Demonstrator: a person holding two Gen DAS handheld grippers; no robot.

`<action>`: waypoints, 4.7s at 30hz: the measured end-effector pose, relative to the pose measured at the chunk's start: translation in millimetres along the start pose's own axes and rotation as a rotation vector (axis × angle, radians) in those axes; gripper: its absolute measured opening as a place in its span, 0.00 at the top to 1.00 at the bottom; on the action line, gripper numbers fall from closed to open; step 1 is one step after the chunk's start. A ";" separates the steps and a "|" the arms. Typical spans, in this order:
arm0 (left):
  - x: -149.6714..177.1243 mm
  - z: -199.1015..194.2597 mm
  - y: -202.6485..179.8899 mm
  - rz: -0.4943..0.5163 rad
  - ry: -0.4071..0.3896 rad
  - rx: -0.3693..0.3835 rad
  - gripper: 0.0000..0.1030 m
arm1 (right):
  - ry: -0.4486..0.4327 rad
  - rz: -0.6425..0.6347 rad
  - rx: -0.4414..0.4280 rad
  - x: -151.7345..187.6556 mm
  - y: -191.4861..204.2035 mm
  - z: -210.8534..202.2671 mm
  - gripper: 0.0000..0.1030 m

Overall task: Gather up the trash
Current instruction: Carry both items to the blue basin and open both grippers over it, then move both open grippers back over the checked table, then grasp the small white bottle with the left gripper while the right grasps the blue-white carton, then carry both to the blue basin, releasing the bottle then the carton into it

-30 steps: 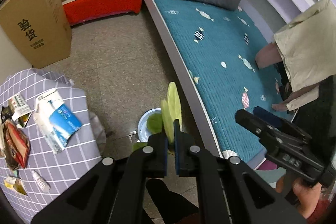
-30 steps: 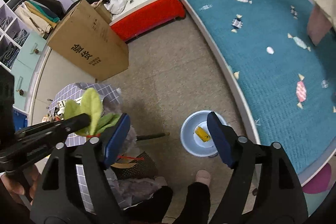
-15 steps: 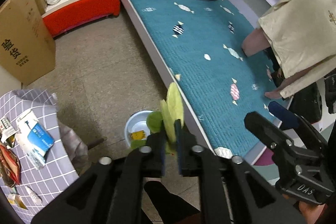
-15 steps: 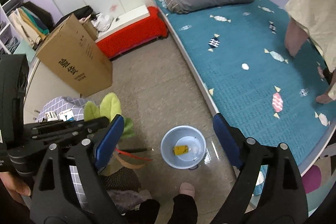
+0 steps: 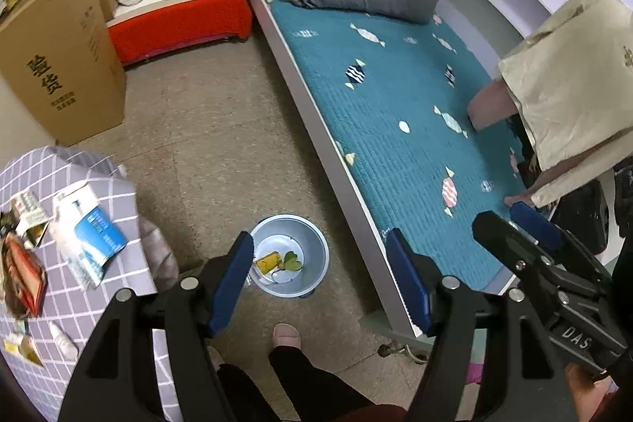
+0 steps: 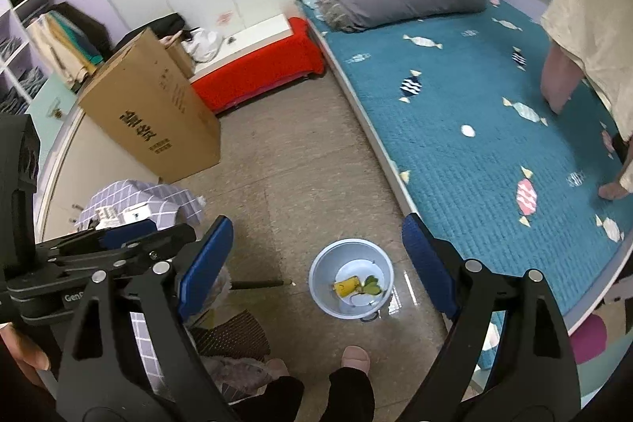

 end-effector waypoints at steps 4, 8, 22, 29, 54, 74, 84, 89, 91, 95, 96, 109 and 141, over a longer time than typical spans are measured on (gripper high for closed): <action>10.5 -21.9 20.7 -0.059 -0.038 -0.019 0.33 | 0.003 -0.063 -0.056 -0.7 30.8 -0.5 0.17; 25.1 -49.6 55.5 -0.147 -0.087 -0.069 0.33 | 0.013 -0.143 -0.126 -1.8 69.6 2.7 0.17; 104.0 -111.8 221.4 -0.524 -0.123 -0.218 0.33 | 0.127 -0.413 -0.328 25.5 240.1 44.9 0.17; 123.8 -91.8 285.5 -0.631 -0.064 -0.225 0.33 | 0.183 -0.462 -0.299 39.6 278.2 77.6 0.17; 130.6 -0.8 353.1 -0.597 0.133 -0.163 0.76 | 0.317 -0.449 -0.223 50.5 320.4 183.6 0.14; 65.0 -39.0 363.1 -0.536 -0.050 -0.187 0.76 | 0.407 -0.495 -0.150 56.8 322.7 252.5 0.14; 59.8 -30.7 344.2 -0.517 -0.035 -0.179 0.76 | 0.410 -0.538 -0.186 64.0 318.0 234.0 0.24; 56.5 -30.2 327.0 -0.497 -0.025 -0.169 0.76 | 0.406 -0.506 -0.231 62.9 311.7 214.1 0.25; 53.6 -28.9 315.4 -0.490 -0.023 -0.159 0.76 | 0.400 -0.464 -0.249 59.0 301.4 201.9 0.25; 46.8 -29.5 289.6 -0.451 -0.026 -0.136 0.76 | 0.374 -0.391 -0.257 48.0 272.2 177.6 0.25; 44.9 -29.1 281.6 -0.436 -0.025 -0.129 0.76 | 0.367 -0.375 -0.254 45.5 264.5 171.4 0.25; 24.9 4.6 114.5 -0.152 0.026 -0.010 0.76 | 0.230 -0.117 -0.105 20.5 90.3 82.2 0.24; 6.6 3.1 34.7 -0.077 -0.033 -0.064 0.35 | 0.151 -0.024 -0.078 15.9 10.6 42.8 0.22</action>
Point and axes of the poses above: each gripper's, at about its wrist camera, not at the fingertips, and z roughly the way its jaws point, y to its left, x to its underside, the point moved 4 cm from there along z, roughly the way its jaws point, and after that the axes turned 6 degrees about -z, right-handed, at the moved point
